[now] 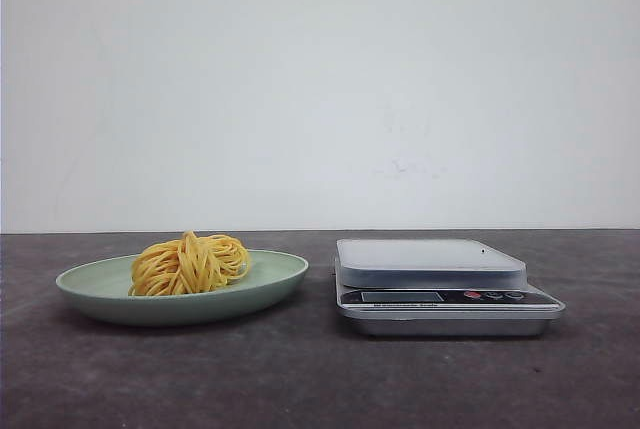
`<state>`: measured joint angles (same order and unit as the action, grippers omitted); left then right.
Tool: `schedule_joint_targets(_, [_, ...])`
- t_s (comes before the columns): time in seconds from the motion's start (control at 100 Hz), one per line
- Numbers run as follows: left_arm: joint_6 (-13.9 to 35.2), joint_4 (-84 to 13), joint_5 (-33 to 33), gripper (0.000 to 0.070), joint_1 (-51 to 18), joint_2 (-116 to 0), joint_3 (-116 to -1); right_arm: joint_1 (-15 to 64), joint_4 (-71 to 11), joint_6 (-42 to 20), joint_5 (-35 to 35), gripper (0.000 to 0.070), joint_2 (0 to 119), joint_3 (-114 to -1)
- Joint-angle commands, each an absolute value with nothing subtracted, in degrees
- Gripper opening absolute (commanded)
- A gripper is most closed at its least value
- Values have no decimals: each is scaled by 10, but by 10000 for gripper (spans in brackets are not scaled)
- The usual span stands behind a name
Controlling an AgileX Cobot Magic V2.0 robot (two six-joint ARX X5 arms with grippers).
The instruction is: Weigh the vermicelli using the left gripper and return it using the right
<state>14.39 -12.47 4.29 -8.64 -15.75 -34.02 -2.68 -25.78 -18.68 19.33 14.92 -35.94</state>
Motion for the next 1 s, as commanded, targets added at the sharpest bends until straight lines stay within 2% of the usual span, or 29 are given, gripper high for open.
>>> schedule_joint_targets(0.0, [140, -132, 62, 457, -86, -176, -351, -27, -263, -169, 204, 574, 154, -382])
schedule_joint_targets(0.26, [163, -150, 127, 463, -106, -356, -416, -23, -331, -139, 220, 574, 194, -441])
schedule_joint_targets(0.47, [158, -232, 127, 464, -157, -561, -520, -15, -358, -137, 246, 574, 234, -444])
schedule_joint_targets(0.71, [159, -278, 126, 463, -211, -769, -599, 1, -366, -130, 255, 574, 250, -444])
schedule_joint_targets(0.99, [159, -288, 104, 459, -257, -927, -647, 10, -387, -121, 255, 573, 250, -444])
